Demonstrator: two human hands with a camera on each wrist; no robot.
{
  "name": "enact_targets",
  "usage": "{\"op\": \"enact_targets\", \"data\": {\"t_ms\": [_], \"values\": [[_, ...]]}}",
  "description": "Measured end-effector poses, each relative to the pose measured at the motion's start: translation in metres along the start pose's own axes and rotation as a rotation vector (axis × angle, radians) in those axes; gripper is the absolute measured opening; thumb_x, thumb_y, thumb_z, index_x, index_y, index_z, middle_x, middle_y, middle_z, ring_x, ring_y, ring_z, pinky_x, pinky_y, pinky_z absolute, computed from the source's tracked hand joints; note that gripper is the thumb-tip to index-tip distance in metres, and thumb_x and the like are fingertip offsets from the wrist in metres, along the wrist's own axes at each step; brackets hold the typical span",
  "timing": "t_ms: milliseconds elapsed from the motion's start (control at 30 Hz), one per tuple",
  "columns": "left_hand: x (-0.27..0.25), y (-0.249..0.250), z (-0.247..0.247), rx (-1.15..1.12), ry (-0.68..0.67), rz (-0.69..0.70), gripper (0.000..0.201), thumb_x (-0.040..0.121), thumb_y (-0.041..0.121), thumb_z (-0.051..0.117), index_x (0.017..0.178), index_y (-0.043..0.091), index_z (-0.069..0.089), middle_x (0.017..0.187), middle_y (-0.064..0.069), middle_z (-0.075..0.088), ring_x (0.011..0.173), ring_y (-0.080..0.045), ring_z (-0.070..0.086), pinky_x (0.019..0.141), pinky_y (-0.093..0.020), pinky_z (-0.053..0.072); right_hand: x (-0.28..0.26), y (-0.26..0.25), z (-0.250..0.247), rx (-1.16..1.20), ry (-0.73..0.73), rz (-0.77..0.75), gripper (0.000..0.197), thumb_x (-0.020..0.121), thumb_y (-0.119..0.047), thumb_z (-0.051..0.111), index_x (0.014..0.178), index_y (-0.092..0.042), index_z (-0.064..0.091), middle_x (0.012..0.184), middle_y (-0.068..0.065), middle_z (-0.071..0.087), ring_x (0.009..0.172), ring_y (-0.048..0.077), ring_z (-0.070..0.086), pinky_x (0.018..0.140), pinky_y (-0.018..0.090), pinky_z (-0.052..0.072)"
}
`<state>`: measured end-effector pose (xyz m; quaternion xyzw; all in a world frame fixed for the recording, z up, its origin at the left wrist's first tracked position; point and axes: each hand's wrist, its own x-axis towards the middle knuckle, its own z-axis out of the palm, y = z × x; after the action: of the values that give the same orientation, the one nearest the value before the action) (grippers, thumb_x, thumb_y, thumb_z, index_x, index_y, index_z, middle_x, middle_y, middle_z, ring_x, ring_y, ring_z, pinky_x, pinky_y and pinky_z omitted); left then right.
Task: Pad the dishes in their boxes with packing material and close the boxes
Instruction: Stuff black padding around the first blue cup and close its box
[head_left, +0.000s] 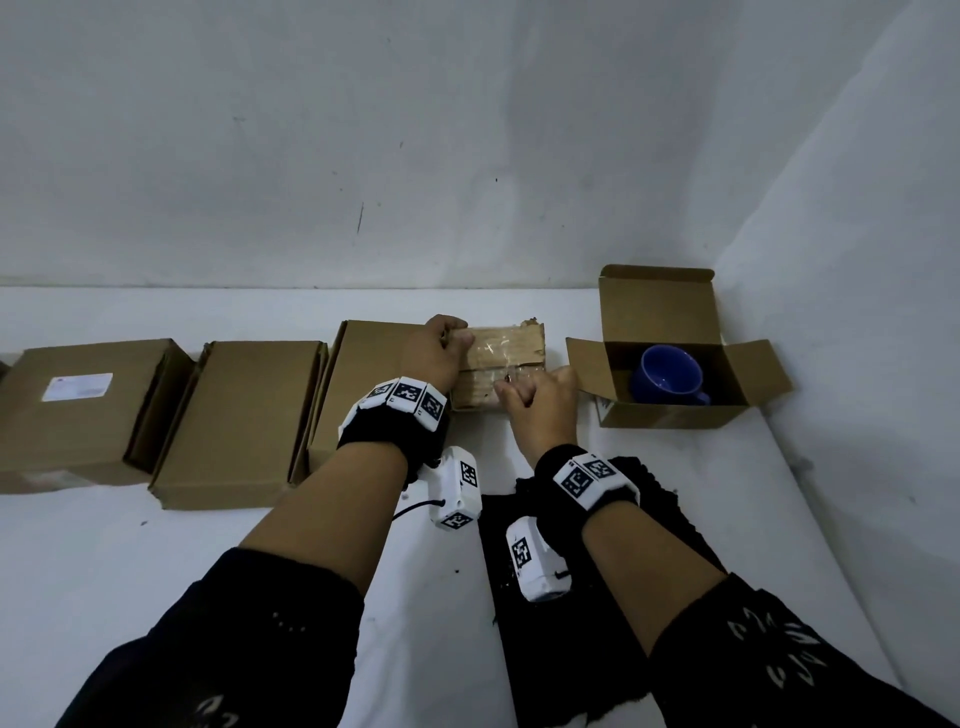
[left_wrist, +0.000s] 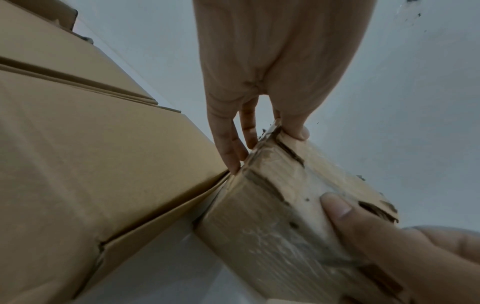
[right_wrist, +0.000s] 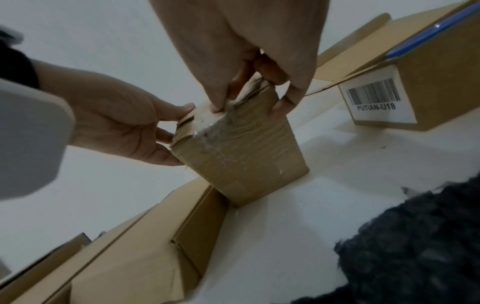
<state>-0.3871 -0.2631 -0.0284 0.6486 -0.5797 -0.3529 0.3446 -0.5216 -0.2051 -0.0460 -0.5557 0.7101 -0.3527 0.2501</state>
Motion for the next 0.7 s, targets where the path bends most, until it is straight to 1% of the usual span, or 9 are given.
{"op": "enact_targets", "data": {"t_ms": [100, 200, 267, 333, 367, 433, 600, 633, 700], "values": [[-0.002, -0.001, -0.001, 0.009, -0.003, -0.003, 0.028, 0.093, 0.024, 0.055, 0.117, 0.011, 0.059, 0.109, -0.014, 0.064, 0.101, -0.027, 0.058, 0.085, -0.029, 0.044, -0.002, 0.0, -0.005, 0.023, 0.017, 0.058, 0.035, 0.078, -0.028, 0.075, 0.085, -0.008, 0.047, 0.106, 0.008, 0.038, 0.092, 0.021, 0.046, 0.09, 0.03, 0.043], [-0.003, -0.001, -0.002, -0.01, -0.008, -0.012, 0.028, 0.093, 0.023, 0.055, 0.118, 0.011, 0.058, 0.105, -0.01, 0.062, 0.099, -0.025, 0.058, 0.082, -0.026, 0.043, 0.007, -0.004, -0.019, 0.163, -0.078, 0.244, 0.063, 0.074, -0.027, 0.079, 0.116, -0.006, 0.037, 0.123, 0.01, 0.042, 0.103, 0.018, 0.045, 0.081, 0.025, 0.039], [-0.003, 0.0, -0.002, -0.015, -0.006, -0.014, 0.028, 0.094, 0.021, 0.054, 0.119, 0.01, 0.058, 0.105, -0.011, 0.061, 0.099, -0.025, 0.057, 0.078, -0.022, 0.038, 0.018, -0.014, -0.027, 0.218, -0.206, 0.373, 0.079, 0.075, -0.038, 0.077, 0.13, -0.009, 0.029, 0.134, 0.011, 0.042, 0.111, 0.02, 0.047, 0.083, 0.027, 0.039], [0.0, -0.001, -0.002, 0.003, 0.0, -0.005, 0.028, 0.093, 0.021, 0.055, 0.119, 0.01, 0.059, 0.108, -0.013, 0.062, 0.102, -0.027, 0.057, 0.076, -0.021, 0.035, 0.028, -0.023, -0.027, 0.103, -0.248, 0.414, 0.094, 0.073, -0.053, 0.073, 0.139, -0.007, 0.024, 0.143, 0.012, 0.036, 0.124, 0.028, 0.045, 0.093, 0.035, 0.042], [0.001, -0.001, -0.002, 0.019, 0.0, -0.001, 0.029, 0.094, 0.021, 0.054, 0.12, 0.01, 0.058, 0.108, -0.014, 0.062, 0.102, -0.027, 0.057, 0.074, -0.02, 0.034, 0.03, -0.025, -0.023, 0.033, -0.241, 0.396, 0.097, 0.073, -0.056, 0.072, 0.14, -0.006, 0.024, 0.144, 0.013, 0.034, 0.126, 0.031, 0.044, 0.094, 0.037, 0.042], [0.002, -0.001, -0.002, 0.037, -0.001, -0.002, 0.03, 0.094, 0.022, 0.054, 0.121, 0.01, 0.058, 0.109, -0.014, 0.062, 0.102, -0.026, 0.056, 0.073, -0.019, 0.032, 0.03, -0.023, -0.014, 0.002, -0.201, 0.339, 0.091, 0.074, -0.053, 0.072, 0.137, -0.005, 0.028, 0.142, 0.014, 0.034, 0.124, 0.032, 0.045, 0.093, 0.035, 0.042], [0.004, -0.003, 0.0, 0.024, -0.018, -0.014, 0.026, 0.093, 0.024, 0.054, 0.116, 0.012, 0.059, 0.106, -0.014, 0.063, 0.099, -0.029, 0.059, 0.081, -0.027, 0.041, 0.03, 0.001, -0.009, -0.01, -0.196, 0.219, 0.067, 0.078, -0.04, 0.074, 0.123, -0.005, 0.039, 0.13, 0.014, 0.04, 0.112, 0.027, 0.047, 0.083, 0.026, 0.037], [0.004, -0.003, 0.0, 0.01, -0.016, -0.02, 0.026, 0.093, 0.023, 0.055, 0.115, 0.011, 0.059, 0.105, -0.015, 0.063, 0.099, -0.03, 0.059, 0.081, -0.027, 0.041, 0.03, 0.004, -0.01, -0.012, -0.209, 0.208, 0.065, 0.077, -0.038, 0.075, 0.121, -0.005, 0.041, 0.128, 0.013, 0.042, 0.107, 0.025, 0.048, 0.083, 0.026, 0.04], [0.003, -0.002, 0.0, 0.011, -0.013, -0.02, 0.026, 0.093, 0.022, 0.055, 0.115, 0.01, 0.059, 0.106, -0.014, 0.062, 0.1, -0.029, 0.058, 0.08, -0.026, 0.04, 0.032, 0.01, -0.013, -0.015, -0.263, 0.203, 0.062, 0.075, -0.037, 0.076, 0.118, -0.007, 0.043, 0.125, 0.013, 0.046, 0.102, 0.023, 0.053, 0.081, 0.035, 0.051]]}}
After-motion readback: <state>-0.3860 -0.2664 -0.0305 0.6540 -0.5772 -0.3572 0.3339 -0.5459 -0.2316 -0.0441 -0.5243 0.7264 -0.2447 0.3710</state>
